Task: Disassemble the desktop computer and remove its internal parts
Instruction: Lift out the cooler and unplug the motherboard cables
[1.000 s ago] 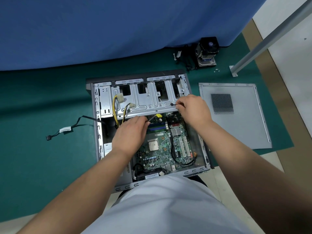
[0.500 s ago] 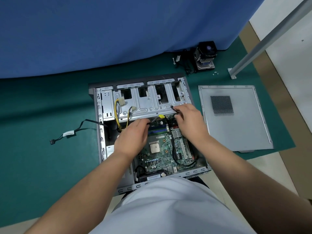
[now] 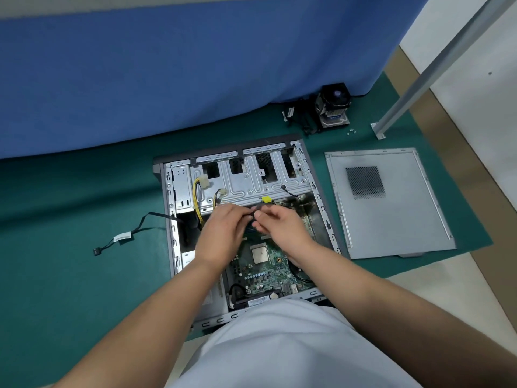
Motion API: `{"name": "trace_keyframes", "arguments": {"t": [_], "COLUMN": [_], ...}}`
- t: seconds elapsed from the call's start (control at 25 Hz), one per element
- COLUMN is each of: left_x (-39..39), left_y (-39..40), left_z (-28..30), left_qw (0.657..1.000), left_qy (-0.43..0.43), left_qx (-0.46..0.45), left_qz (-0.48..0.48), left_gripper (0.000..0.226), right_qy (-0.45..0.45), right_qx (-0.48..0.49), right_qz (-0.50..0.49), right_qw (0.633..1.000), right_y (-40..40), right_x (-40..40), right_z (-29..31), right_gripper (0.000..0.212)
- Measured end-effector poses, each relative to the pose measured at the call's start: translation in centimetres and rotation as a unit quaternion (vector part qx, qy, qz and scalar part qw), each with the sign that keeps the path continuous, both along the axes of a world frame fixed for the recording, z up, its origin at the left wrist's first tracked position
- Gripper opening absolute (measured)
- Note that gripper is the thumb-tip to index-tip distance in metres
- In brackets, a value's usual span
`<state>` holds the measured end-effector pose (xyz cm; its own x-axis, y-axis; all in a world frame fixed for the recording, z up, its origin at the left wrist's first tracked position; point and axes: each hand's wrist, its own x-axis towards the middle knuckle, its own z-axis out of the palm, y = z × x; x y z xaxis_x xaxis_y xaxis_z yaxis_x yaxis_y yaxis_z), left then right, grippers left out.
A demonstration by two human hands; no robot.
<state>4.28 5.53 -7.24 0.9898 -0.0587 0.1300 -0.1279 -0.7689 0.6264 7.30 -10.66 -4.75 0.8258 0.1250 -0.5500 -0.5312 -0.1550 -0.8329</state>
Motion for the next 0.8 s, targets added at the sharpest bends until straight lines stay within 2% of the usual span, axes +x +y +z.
{"name": "trace_keyframes", "arguments": {"t": [0.08, 0.32, 0.4, 0.52, 0.68, 0.8], "left_x": [0.2, 3.8, 4.4, 4.7, 5.5, 7.6], "left_y": [-1.0, -3.9, -4.1, -3.3, -1.7, -1.1], "left_z": [0.9, 2.8, 2.9, 2.7, 2.6, 3.2], "left_qw": [1.000, 0.983, 0.975, 0.974, 0.969, 0.969], "left_qy": [0.021, 0.080, 0.103, 0.103, 0.114, 0.135], "left_qx": [-0.016, -0.148, -0.184, -0.181, -0.185, -0.172], "left_qz": [0.008, 0.069, 0.074, 0.086, 0.117, 0.112], "left_gripper": [0.020, 0.021, 0.023, 0.019, 0.017, 0.019], "right_qy": [-0.021, -0.080, -0.105, -0.139, -0.096, -0.057], "right_qx": [0.001, -0.058, -0.134, -0.257, -0.344, -0.375], "right_qz": [-0.021, -0.112, -0.089, -0.016, 0.028, 0.057], "right_qw": [1.000, 0.989, 0.981, 0.956, 0.934, 0.924], "right_y": [0.3, -1.3, -1.9, -1.9, -0.7, 0.1], "right_x": [0.2, 2.6, 4.2, 6.5, 9.3, 10.5], "right_z": [0.1, 2.1, 2.9, 3.8, 4.1, 4.1], "right_gripper": [0.010, 0.005, 0.009, 0.023, 0.052, 0.031]}}
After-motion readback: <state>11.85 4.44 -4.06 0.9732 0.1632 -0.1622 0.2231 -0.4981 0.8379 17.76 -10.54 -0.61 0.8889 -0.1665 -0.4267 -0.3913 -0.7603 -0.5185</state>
